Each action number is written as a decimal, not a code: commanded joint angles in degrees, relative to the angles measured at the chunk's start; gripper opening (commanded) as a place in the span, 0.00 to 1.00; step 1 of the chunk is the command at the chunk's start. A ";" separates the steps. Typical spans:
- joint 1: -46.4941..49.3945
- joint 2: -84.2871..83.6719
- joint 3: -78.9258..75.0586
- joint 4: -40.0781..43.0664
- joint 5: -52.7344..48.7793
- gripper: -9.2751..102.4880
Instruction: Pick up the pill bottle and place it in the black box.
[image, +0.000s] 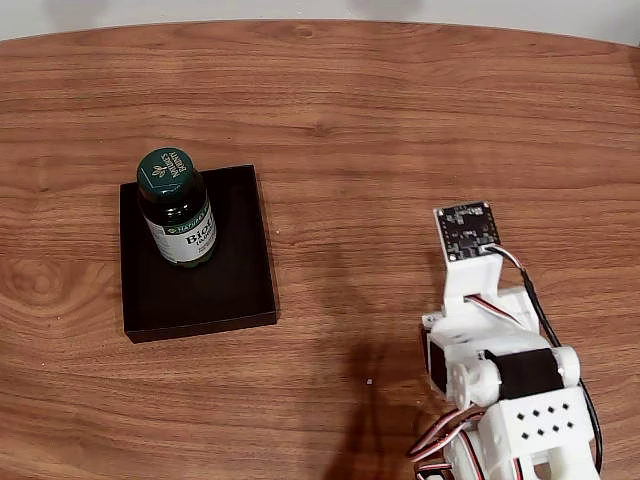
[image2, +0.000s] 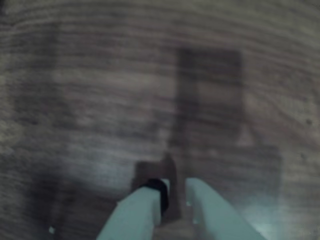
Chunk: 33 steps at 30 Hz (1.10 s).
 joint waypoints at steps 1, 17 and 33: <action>1.85 6.33 -1.05 7.29 -2.55 0.08; 1.58 13.45 -1.05 26.54 -2.55 0.09; 2.90 17.49 -1.05 34.01 -8.44 0.10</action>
